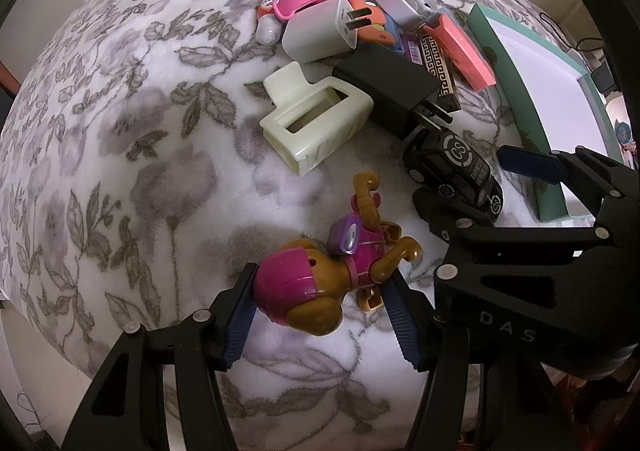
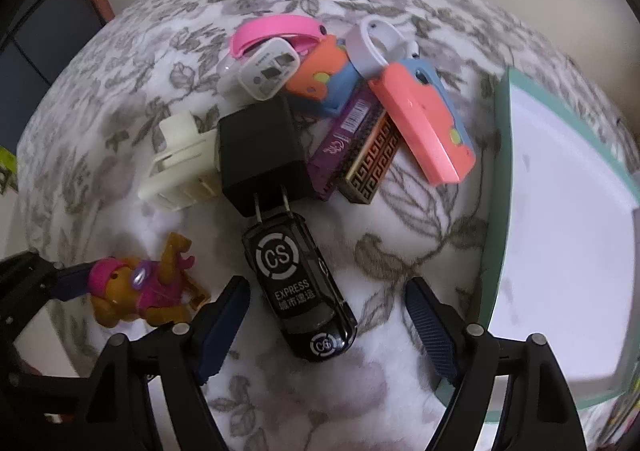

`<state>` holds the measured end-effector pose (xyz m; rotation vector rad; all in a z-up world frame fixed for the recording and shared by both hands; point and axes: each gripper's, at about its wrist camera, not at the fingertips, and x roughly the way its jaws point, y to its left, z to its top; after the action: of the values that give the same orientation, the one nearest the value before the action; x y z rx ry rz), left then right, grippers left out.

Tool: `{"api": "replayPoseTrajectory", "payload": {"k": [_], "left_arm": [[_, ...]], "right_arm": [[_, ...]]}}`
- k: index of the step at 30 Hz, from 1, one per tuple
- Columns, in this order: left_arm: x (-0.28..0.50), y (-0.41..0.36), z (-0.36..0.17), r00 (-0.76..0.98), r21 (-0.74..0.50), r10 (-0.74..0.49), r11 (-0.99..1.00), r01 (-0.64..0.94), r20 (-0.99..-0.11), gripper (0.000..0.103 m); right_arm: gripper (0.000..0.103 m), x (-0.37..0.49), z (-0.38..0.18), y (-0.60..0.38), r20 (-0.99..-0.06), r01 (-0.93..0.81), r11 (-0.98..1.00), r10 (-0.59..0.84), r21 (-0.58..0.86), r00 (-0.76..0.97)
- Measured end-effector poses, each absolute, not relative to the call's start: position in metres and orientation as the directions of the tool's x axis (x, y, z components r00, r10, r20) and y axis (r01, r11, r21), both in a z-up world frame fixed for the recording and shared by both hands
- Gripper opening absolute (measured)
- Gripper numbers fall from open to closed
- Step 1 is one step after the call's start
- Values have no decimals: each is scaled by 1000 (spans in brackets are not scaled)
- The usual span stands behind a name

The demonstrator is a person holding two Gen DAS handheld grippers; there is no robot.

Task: Organize rigid objects
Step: 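Grasp the pink-and-brown toy figure with the left tool while the right tool grasps the black toy car, then carry the figure and car into the white tray and open both tools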

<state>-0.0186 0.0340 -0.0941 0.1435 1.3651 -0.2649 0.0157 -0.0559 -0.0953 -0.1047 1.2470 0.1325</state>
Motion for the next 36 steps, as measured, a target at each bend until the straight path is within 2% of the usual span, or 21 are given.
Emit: {"api": "replayPoseTrajectory", "payload": {"k": [1, 5, 6, 11, 25, 36], "left_arm": [[-17, 35, -93, 179, -55, -106, 962, 268, -978, 63], [-16, 36, -92, 180, -57, -110, 961, 272, -977, 63], [-16, 38, -91, 181, -57, -109, 960, 274, -977, 63], [-14, 38, -90, 182, -55, -110, 957, 286, -977, 63], [-9, 47, -76, 186, -54, -104, 966, 254, -977, 62], [9, 49, -20, 265, -78, -132, 976, 203, -955, 62]], "right_arm": [[76, 16, -95, -54, -948, -161, 987, 45, -7, 316], [50, 15, -91, -49, -939, -173, 985, 76, 18, 335], [46, 15, -91, -47, -938, -180, 983, 86, 25, 336], [42, 15, -90, -44, -940, -206, 978, 94, 26, 328], [39, 2, -70, -88, -919, -113, 976, 213, 186, 333], [39, -15, -28, -133, -842, -19, 949, 288, 314, 457]]}}
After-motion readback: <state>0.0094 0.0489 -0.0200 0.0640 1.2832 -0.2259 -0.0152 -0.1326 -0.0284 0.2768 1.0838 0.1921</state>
